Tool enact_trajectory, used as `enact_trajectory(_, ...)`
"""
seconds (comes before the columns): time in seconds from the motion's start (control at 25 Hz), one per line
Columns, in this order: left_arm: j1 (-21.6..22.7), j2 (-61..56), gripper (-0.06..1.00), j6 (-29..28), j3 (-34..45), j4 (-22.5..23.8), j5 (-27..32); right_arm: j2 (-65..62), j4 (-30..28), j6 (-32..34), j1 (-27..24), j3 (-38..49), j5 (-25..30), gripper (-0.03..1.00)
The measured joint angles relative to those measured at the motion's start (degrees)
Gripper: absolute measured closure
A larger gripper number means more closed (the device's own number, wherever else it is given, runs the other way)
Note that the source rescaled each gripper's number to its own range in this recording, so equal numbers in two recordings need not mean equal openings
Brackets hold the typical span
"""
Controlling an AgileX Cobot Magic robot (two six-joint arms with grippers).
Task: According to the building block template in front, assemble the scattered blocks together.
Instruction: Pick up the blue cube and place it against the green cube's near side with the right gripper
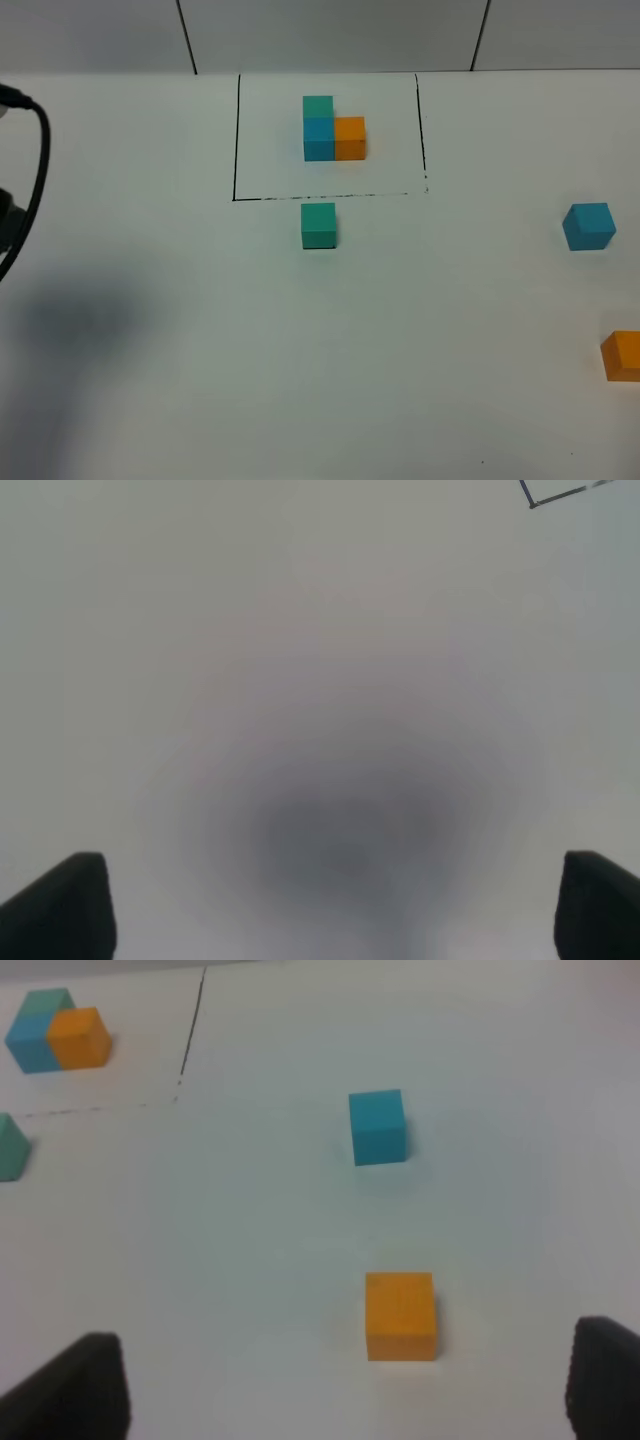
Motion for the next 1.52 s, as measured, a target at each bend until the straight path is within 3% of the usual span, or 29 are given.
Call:
enact_trajectory(0.48,0.0,-24.5,-0.04,-6.2,12.0,-0.6,4.1,0.0,0.0,0.0,0.0,0.0,0.0,0.2)
enact_trajectory(0.92,0.0,-37.7,-0.01,-6.4,16.4,-4.0,8.8,0.0,0.0,0.0,0.0,0.0,0.0,0.2)
enact_trajectory(1.52,0.0,-53.6,0.06,-6.8,18.5,-5.3,13.9,0.0,0.0,0.0,0.0,0.0,0.0,0.2)
